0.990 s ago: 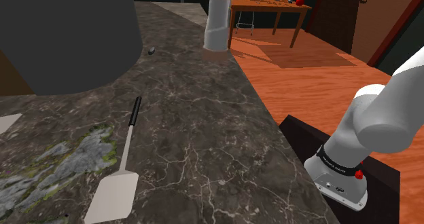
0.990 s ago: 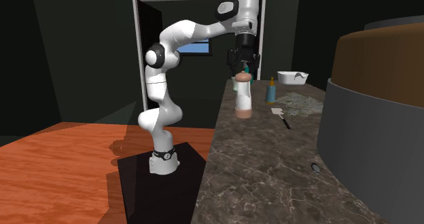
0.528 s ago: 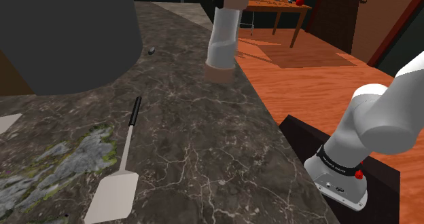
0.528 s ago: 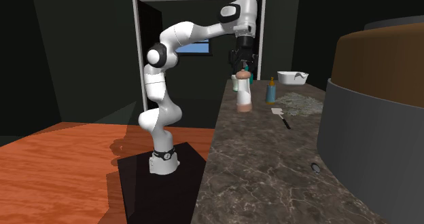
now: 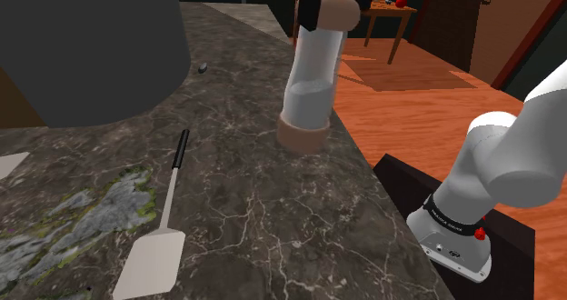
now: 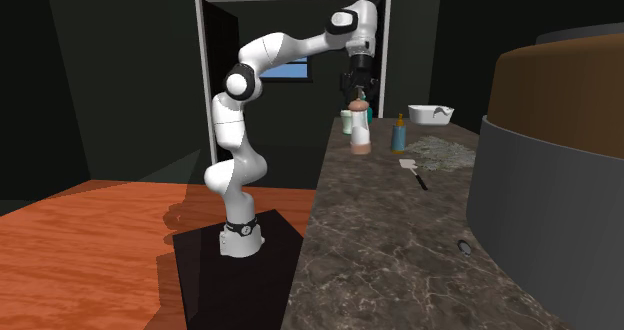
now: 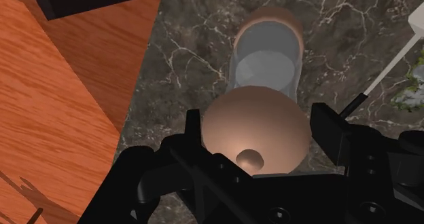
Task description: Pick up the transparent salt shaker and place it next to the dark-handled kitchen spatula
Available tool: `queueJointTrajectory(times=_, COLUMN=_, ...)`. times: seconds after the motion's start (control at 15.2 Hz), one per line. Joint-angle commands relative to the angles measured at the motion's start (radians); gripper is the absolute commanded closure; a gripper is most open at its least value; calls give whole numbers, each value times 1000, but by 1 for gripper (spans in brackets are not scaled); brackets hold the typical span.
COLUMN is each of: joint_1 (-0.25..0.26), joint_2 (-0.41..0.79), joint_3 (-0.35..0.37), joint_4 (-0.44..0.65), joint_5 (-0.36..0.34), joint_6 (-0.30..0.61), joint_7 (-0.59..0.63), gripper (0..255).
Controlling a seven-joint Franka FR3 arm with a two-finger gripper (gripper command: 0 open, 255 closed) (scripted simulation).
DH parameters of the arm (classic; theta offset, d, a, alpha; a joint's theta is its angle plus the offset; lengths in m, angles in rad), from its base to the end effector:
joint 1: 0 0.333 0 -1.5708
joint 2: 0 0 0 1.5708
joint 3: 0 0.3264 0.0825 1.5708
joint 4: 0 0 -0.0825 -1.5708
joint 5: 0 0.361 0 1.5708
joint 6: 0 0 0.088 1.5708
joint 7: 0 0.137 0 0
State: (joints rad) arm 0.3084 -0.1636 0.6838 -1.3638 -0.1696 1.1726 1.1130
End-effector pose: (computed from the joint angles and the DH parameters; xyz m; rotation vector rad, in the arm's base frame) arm 0.2279 0.3680 0.7241 2.9312 -0.2820 0.2909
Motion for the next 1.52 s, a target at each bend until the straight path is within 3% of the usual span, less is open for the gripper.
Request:
queueJointTrajectory(times=0.0, joint_1=20, joint_2=17, joint_3=43, joint_4=21, joint_5=-3, joint_6=-20, joint_7=64, gripper=255)
queueJointTrajectory(times=0.26, joint_1=69, joint_2=93, joint_3=140, joint_4=97, joint_5=-39, joint_6=-69, joint_7=195, gripper=255)
queueJointTrajectory(times=1.12, joint_1=61, joint_2=-69, joint_3=58, joint_4=-229, joint_5=73, joint_6=151, joint_7=151, gripper=255)
queueJointTrajectory(times=1.45, joint_1=61, joint_2=-74, joint_3=55, joint_4=-243, joint_5=76, joint_6=161, joint_7=150, gripper=255)
